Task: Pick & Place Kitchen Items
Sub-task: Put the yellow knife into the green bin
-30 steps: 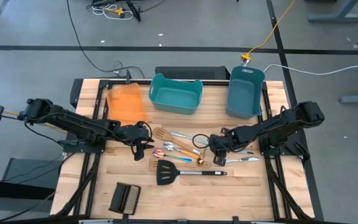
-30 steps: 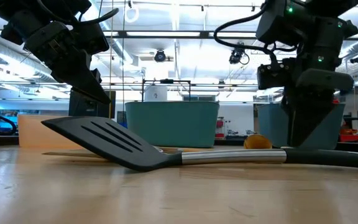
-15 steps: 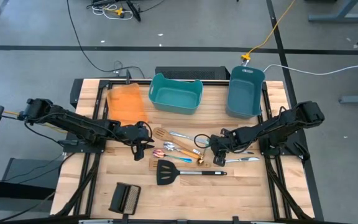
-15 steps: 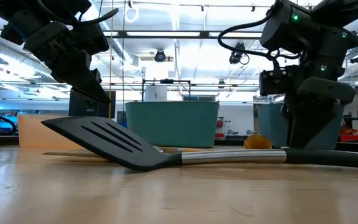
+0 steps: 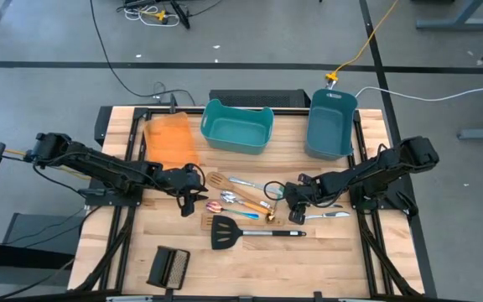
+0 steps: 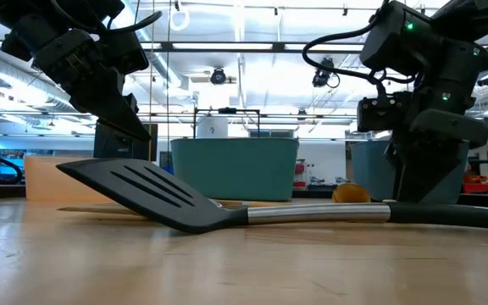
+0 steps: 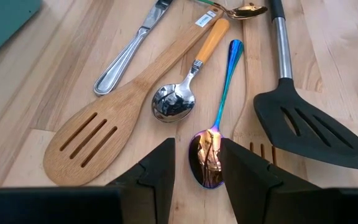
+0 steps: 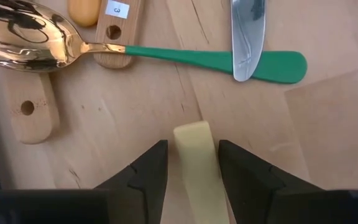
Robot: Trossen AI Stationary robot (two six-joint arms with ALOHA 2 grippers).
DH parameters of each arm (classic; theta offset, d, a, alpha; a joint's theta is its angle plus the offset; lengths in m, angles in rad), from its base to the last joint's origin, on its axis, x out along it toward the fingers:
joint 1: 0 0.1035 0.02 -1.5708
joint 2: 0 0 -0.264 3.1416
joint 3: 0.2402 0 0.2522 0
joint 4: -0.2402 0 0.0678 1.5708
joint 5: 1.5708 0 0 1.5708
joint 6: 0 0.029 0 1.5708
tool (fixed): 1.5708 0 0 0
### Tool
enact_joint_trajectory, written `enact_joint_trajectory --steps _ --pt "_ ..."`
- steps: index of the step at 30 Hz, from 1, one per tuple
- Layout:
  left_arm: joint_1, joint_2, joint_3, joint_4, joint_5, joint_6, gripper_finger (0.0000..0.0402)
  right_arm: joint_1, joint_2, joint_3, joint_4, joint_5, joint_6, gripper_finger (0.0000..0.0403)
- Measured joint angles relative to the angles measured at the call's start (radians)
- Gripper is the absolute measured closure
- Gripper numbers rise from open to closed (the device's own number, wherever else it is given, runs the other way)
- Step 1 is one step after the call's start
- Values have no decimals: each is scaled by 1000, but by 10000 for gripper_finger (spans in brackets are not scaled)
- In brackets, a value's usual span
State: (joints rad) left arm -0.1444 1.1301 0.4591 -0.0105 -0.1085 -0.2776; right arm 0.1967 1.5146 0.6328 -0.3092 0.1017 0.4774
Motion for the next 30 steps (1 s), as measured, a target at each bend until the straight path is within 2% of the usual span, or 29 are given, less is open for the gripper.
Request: enact_joint_trajectory --steps 14,22,30 --pt "0 0 0 0 0 0 268 0 4 -1 19 13 -14 247" --pt "0 0 0 0 0 0 268 1 61 3 31 28 -16 248" --pt "0 0 0 -1 0 0 268 1 63 3 21 26 -16 267"
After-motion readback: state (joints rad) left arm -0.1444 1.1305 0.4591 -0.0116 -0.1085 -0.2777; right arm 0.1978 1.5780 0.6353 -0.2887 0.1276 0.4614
